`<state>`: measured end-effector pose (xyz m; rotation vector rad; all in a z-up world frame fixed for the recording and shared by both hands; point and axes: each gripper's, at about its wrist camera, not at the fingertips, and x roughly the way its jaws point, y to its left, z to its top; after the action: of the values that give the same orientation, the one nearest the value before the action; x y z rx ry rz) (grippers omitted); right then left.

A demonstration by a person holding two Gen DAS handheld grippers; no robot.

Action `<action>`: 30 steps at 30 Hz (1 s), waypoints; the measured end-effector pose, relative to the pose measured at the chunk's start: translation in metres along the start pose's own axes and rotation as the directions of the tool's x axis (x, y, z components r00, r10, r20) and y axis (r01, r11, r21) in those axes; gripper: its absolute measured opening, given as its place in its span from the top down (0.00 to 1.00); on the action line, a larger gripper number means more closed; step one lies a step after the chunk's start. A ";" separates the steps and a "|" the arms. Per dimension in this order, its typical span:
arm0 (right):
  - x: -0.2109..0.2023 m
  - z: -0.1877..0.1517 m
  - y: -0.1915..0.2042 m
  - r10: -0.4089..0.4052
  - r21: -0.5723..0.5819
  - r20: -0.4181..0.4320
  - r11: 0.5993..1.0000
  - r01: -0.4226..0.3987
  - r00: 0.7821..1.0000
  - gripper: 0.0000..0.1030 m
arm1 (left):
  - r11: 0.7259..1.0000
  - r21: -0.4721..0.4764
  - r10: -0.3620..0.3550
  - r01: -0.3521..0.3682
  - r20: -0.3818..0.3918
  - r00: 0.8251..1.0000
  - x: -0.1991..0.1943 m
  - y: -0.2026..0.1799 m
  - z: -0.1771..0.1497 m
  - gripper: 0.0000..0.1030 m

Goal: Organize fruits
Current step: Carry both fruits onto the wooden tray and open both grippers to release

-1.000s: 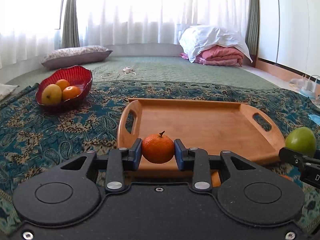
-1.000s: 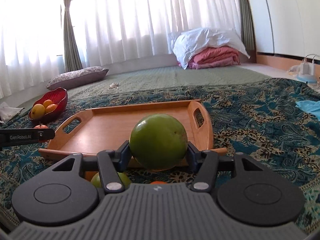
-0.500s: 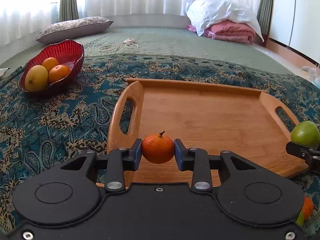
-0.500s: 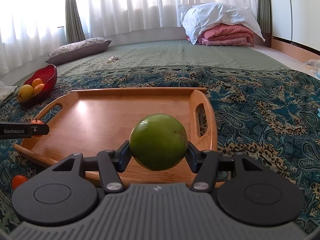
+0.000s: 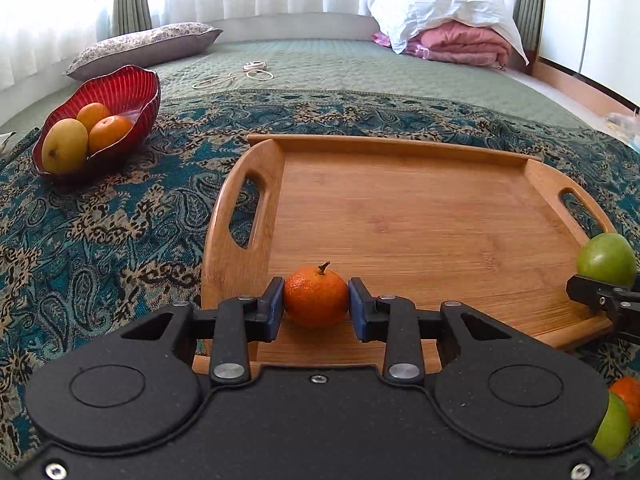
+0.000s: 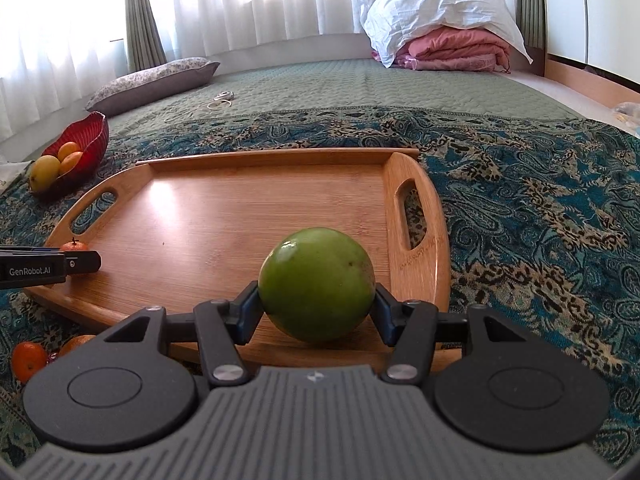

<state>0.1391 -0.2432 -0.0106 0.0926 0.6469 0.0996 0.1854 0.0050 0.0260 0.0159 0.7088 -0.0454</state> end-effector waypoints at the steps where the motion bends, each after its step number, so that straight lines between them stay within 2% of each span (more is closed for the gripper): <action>1: 0.000 0.000 0.000 -0.001 -0.002 0.000 1.000 0.001 1.000 0.42 | 1.000 0.003 0.001 -0.001 0.001 1.000 0.000 0.000 0.000 0.69; 7: 0.000 0.001 0.001 -0.002 0.001 -0.002 1.000 0.002 1.000 0.41 | 1.000 0.014 0.000 0.000 0.010 1.000 -0.001 -0.001 -0.002 0.69; 10: -0.001 0.000 0.001 -0.003 0.007 -0.003 1.000 0.003 1.000 0.36 | 1.000 0.014 0.002 -0.002 0.007 1.000 -0.001 -0.001 -0.002 0.68; 11: -0.002 0.000 0.001 0.001 0.010 -0.001 1.000 -0.001 1.000 0.29 | 1.000 0.014 0.003 -0.003 0.003 1.000 -0.002 -0.001 -0.003 0.65; 12: -0.003 0.000 0.000 0.007 0.015 0.005 1.000 -0.007 1.000 0.29 | 1.000 0.014 0.003 -0.003 0.000 1.000 -0.002 -0.001 -0.003 0.58; 16: -0.012 -0.002 -0.002 0.024 0.022 0.021 0.999 -0.024 0.999 0.24 | 1.000 0.019 0.002 -0.002 0.017 1.000 -0.010 0.001 -0.006 0.49; 21: -0.026 -0.010 -0.002 0.044 0.012 0.039 0.999 -0.044 0.998 0.17 | 0.999 0.030 -0.017 0.015 0.064 0.998 -0.028 0.002 -0.011 0.27; 30: -0.061 -0.034 -0.002 0.056 0.002 0.098 0.998 -0.056 0.994 0.12 | 0.996 0.070 -0.070 0.060 0.146 0.987 -0.071 -0.001 -0.037 0.08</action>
<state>0.0701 -0.2508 -0.0013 0.1198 0.5472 0.1466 0.1073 0.0079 0.0446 0.0521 0.5586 -0.1310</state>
